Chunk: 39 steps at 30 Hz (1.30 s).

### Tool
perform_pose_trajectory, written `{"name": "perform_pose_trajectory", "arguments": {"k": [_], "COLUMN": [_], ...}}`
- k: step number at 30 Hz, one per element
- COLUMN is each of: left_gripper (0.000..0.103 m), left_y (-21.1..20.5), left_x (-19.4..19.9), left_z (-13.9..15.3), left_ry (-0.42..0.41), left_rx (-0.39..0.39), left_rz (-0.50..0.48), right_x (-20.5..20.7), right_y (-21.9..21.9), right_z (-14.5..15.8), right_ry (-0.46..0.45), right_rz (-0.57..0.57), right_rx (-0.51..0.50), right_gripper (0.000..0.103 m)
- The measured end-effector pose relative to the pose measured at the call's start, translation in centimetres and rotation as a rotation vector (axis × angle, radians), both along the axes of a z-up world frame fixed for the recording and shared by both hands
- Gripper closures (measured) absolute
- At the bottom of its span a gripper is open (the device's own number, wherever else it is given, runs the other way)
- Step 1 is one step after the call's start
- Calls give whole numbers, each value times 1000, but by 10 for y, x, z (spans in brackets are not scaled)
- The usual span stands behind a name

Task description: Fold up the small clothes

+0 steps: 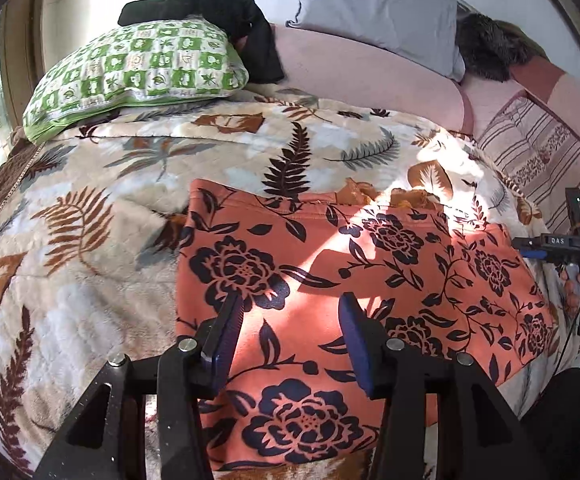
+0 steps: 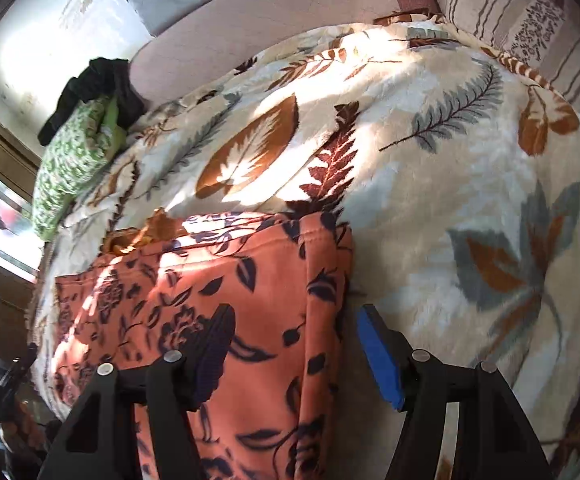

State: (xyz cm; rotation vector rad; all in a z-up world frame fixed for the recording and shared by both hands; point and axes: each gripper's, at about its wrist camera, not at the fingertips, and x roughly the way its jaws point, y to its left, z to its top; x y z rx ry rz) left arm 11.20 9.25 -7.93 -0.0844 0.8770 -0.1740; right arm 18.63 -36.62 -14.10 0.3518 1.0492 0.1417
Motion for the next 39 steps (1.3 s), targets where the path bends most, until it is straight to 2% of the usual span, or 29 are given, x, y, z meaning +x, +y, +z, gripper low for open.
{"name": "perform_pose_trajectory", "arguments": {"k": [1,2,3,4,6,8,10,13,16,18,19,20,21,22,25,27,30,33,34,35,36,37,39], "left_gripper": [47,47,47,47,47,47,46,46,46,46,46,46,46,45,44,44,44,44,50,62,103,101,101], "left_y": [-2,-4,-3,-1,4,0,-3,2,11,15,17,21,27,34,60,73,76,67,66,65,64,63,63], "left_x": [5,9,13,17,15,14,15,11,2,1,2,6,11,16,40,59,88,107,112,116,120,123,120], "left_z": [-9,-21,-34,-45,-52,-54,-52,-40,-19,-10,-9,-7,-5,-4,-2,-6,-16,-25,-27,-28,-30,-30,-22], "left_ry": [13,42,82,116,79,64,66,69,4,-22,-28,-27,-23,-15,24,55,109,130,131,136,149,153,108], "left_rx": [8,26,48,55,29,58,82,62,39,42,51,58,55,33,-76,-114,-130,-88,-88,-90,-75,-55,-28], "left_rz": [1,10,29,44,47,39,33,41,59,63,65,70,76,87,109,131,123,105,107,106,107,115,132], "right_x": [14,22,25,26,19,22,35,34,18,4,-2,-10,-19,-29,-44,-51,-59,-61,-62,-62,-62,-61,-61], "right_y": [4,9,14,21,33,33,15,-3,1,5,8,10,12,13,19,21,17,14,14,15,15,16,20], "right_z": [-11,-19,-23,-19,0,3,-18,-23,-1,19,27,33,38,42,41,32,15,1,-1,-3,-5,-6,-4], "right_ry": [28,61,71,50,-22,-57,-2,-12,-61,-112,-126,-136,-148,-174,-181,-174,-146,-122,-119,-117,-115,-112,-111], "right_rz": [11,42,59,77,91,62,-4,-70,-92,-92,-85,-80,-81,-78,-57,-60,-86,-96,-96,-94,-89,-86,-76], "right_rx": [-24,-37,-77,-132,-250,-364,-334,-207,-227,-185,-135,-81,-25,25,68,94,103,122,120,116,111,105,86], "right_gripper": [52,79,80,88,93,95,94,93,88,85,73,45,28,16,16,16,16,16,16,16,16,16,16]}}
